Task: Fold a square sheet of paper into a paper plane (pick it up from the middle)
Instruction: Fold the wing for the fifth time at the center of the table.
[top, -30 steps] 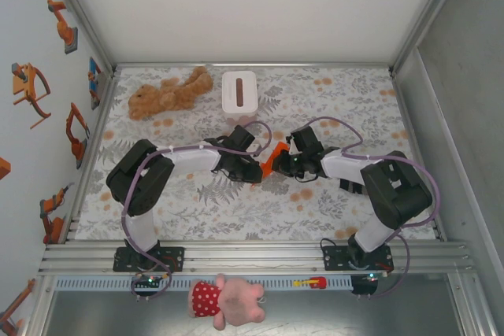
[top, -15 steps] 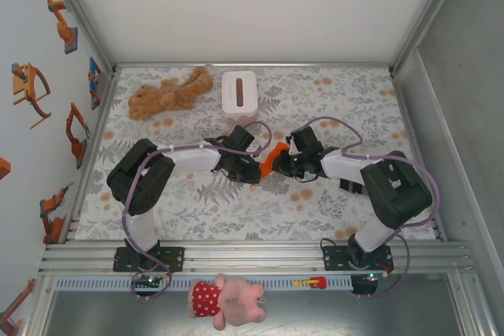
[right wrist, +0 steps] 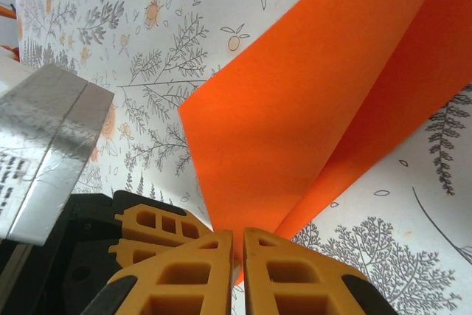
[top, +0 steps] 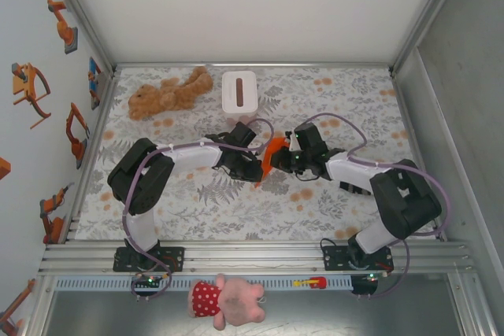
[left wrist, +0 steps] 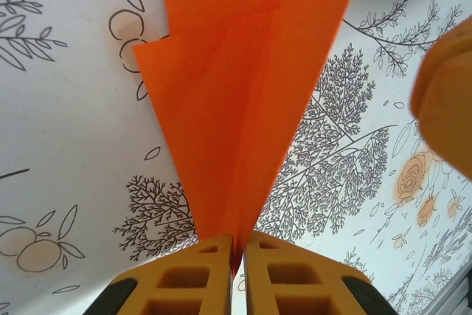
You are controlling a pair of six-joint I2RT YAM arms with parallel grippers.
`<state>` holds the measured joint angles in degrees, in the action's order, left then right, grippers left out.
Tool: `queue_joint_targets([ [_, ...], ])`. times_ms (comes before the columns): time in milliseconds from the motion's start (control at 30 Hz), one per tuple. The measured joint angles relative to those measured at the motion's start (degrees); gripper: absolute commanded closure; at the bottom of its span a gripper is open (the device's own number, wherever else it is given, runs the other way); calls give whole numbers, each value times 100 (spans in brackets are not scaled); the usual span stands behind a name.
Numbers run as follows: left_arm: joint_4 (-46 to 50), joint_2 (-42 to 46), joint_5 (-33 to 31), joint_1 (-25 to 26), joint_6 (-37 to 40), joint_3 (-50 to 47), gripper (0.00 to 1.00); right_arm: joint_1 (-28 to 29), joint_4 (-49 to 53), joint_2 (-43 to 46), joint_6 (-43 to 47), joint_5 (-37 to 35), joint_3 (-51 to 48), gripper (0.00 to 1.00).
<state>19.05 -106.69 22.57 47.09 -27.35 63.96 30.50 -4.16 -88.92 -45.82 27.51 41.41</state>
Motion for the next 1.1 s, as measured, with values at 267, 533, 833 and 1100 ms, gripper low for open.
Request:
queue_joint_targets([
  [267, 13, -22, 0, -22, 9, 0, 87, 0, -138, -376, 4, 105, 245, 88],
  [533, 11, -35, -4, -26, 28, 2, 83, 0, -326, -494, 22, 142, 367, 88],
  [833, -149, -31, -48, -26, 26, -76, 77, -7, -275, -798, 24, 9, 413, 88],
  [1100, -236, -31, -116, -26, 26, -179, 76, -33, -251, -927, 22, -46, 455, 88],
])
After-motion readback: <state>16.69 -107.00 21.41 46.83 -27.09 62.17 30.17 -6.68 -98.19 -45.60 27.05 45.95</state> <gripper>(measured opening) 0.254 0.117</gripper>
